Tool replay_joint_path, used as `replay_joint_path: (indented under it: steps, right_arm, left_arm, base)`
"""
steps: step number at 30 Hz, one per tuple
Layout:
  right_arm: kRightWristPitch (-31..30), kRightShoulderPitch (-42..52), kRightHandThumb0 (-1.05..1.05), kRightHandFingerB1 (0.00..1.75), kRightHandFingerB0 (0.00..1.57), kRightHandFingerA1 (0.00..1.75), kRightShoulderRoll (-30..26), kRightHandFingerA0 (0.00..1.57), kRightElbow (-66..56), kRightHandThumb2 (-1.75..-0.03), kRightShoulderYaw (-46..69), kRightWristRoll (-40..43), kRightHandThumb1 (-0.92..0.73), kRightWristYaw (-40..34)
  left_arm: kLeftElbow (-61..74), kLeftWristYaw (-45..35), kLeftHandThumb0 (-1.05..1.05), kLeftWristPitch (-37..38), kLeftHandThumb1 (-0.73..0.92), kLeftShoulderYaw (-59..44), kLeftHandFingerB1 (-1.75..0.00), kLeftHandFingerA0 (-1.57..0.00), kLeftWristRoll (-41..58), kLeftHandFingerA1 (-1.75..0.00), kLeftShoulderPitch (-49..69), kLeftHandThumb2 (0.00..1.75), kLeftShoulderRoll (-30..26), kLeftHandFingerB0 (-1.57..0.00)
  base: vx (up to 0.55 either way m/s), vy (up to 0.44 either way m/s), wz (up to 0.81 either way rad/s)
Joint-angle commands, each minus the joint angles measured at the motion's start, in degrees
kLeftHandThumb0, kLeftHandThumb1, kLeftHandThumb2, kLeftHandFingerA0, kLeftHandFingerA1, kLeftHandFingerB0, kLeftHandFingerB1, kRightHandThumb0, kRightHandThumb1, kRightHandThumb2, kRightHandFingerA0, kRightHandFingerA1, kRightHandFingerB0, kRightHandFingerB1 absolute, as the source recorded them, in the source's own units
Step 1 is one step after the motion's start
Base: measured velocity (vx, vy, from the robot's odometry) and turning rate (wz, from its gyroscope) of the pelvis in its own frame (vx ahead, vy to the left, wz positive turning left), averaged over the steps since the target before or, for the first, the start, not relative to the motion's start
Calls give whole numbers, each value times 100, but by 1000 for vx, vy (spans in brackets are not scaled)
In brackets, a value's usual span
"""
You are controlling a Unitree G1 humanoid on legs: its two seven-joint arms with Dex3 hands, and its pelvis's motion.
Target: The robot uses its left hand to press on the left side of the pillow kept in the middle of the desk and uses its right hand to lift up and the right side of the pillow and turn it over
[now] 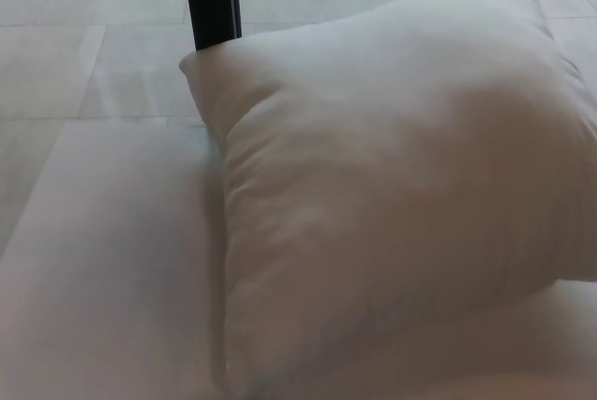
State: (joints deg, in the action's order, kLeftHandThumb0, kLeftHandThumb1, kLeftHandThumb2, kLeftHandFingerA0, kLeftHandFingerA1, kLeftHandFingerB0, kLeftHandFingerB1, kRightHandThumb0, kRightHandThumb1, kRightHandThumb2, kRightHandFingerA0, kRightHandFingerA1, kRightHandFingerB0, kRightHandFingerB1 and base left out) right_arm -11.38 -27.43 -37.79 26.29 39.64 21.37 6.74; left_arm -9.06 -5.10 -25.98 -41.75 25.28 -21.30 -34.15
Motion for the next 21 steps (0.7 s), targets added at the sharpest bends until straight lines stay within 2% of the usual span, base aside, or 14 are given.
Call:
replay_joint_path:
  steps: [1, 2, 3, 4, 5, 8, 11, 12, 13, 18, 20, 21]
  right_arm:
    - [-2038, -422, -95, 27, 19, 44, 663, 33, -1290, -65, -1274, 456, -80, 38]
    - [-2078, -398, -93, 35, 7, 53, 697, 24, -1348, -106, -1377, 447, -64, 88]
    - [-2142, -354, -92, 39, 8, 53, 815, 25, -1473, -105, -1581, 418, -63, 121]
    - [-2131, -348, -93, 27, 18, 45, 896, 31, -1505, -65, -1638, 409, -82, 91]
    - [-2107, -348, -93, 27, 18, 45, 977, 31, -1520, -65, -1689, 401, -82, 79]
    - [-2343, -375, -91, 28, 18, 45, 1043, 35, -1543, -66, -1897, 332, -81, 27]
    - [-2362, -459, -89, 28, 20, 46, 1090, 30, -1311, -65, -1982, 245, -79, 4]
    - [-2378, -510, -90, 28, 20, 46, 1132, 30, -1238, -65, -2068, 169, -80, -41]
    - [-2451, -588, -91, 29, 21, 45, 1170, 28, -1072, -64, -2056, 165, -77, -115]
    - [-2419, -674, -92, 28, 20, 46, 1144, 25, -736, -64, -2238, -36, -78, -148]
    - [-2372, -672, -92, 28, 20, 46, 1115, 27, -575, -65, -2323, -123, -80, -132]
    - [-2368, -698, -92, 28, 20, 46, 1135, 26, -494, -65, -2324, -108, -79, -150]
  left_arm:
    - [1789, 170, -77, -1418, 70, 1948, -43, -28, -5, -56, 70, 101, 679, -9]
    - [1779, 73, -77, -1342, 87, 2152, -29, -32, -120, -47, 146, 67, 686, -13]
    - [1755, -108, -80, -1166, 68, 2576, -41, -27, -338, -55, 304, 100, 764, -9]
    - [1783, -76, -80, -1218, 66, 2667, -42, -27, -344, -54, 341, 99, 814, -10]
    - [1824, -13, -80, -1333, 66, 2724, -42, -27, -329, -54, 365, 99, 847, -10]
    - [1764, -283, -74, -856, 66, 3103, -41, -25, -422, -56, 626, 95, 1023, -8]
    - [1856, -65, -77, -942, 62, 3450, -37, -29, -492, -59, 760, 99, 1269, -3]
    - [1888, 18, -74, -929, 77, 3514, -28, -35, -529, -51, 831, 63, 1344, -11]
    - [1834, 121, -76, -812, 60, 3706, -42, -33, -709, -59, 879, 95, 1437, -8]
    - [1787, 208, -86, -730, 59, 4131, -40, -34, -959, -62, 930, 100, 1546, -8]
    - [1879, 256, -89, -999, 60, 4383, -36, -36, -1024, -65, 842, 103, 1551, -4]
    - [1799, 224, -88, -1014, 78, 4584, -28, -34, -1179, -58, 762, 66, 1477, -10]
  base:
    - [0, 0, 0]
    - [0, 0, 0]
    - [0, 0, 0]
    - [0, 0, 0]
    - [0, 0, 0]
    - [0, 0, 0]
    - [0, 0, 0]
    - [0, 0, 0]
    - [0, 0, 0]
    - [0, 0, 0]
    - [0, 0, 0]
    - [0, 0, 0]
